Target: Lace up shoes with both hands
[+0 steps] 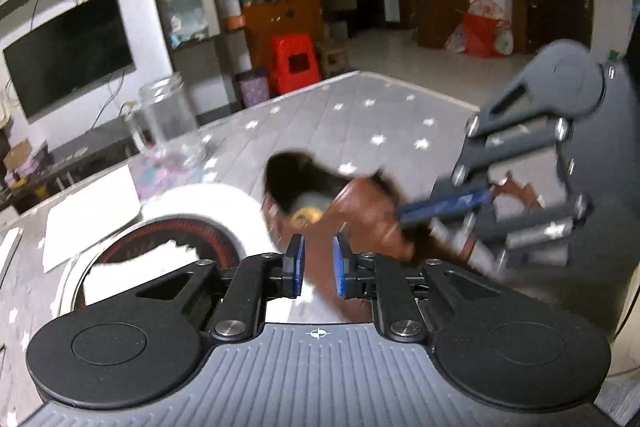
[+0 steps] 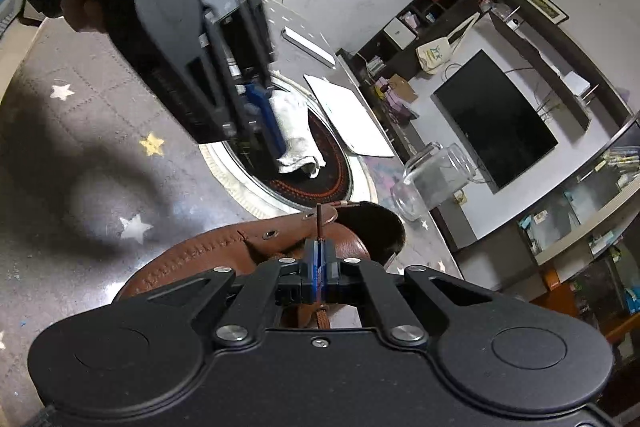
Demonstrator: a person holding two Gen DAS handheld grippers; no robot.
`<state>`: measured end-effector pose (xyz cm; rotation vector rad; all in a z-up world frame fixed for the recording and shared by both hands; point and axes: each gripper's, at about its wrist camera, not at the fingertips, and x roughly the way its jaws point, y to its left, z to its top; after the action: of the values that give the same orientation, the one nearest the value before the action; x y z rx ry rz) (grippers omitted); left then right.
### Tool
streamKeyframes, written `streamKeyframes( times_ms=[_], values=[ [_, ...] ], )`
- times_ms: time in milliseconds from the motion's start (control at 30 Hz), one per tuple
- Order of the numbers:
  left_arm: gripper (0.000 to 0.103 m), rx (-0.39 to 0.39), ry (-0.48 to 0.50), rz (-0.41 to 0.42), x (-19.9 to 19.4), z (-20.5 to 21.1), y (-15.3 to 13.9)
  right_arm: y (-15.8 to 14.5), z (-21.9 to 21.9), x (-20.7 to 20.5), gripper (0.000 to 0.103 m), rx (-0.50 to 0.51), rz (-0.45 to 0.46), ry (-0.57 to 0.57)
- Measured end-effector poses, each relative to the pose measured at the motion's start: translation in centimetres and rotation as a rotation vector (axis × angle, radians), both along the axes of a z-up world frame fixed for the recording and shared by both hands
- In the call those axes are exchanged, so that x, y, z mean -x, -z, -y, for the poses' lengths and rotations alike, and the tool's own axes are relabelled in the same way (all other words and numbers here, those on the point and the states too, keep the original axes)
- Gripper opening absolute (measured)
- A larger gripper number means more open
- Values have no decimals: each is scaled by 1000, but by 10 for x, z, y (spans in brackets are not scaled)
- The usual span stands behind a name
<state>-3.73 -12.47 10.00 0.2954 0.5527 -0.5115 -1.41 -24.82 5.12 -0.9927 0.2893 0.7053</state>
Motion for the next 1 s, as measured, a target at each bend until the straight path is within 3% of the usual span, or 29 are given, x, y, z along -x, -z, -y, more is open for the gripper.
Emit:
streamKeyframes(
  times_ms=[33,100,267,667,833,1000],
  values=[
    [31,3,3,6,-2,9,-3,1,1,1,1,6,-1,0],
    [35,-2,-3,11,-5,15,-4,3,3,4,1,17,-1,1],
    [35,-32,-35,-6,-21,28,3,5,7,7,1,29,-1,-8],
    [27,31,-45,-24,-16,-22,12,14,-2,7,1,83,59,-50],
    [27,57,-37,-18,-17,-27,15,25,-11,8,1,165,110,-88],
    [27,65,-32,-20,-17,-31,17,47,-19,17,1,326,223,-176]
  ],
)
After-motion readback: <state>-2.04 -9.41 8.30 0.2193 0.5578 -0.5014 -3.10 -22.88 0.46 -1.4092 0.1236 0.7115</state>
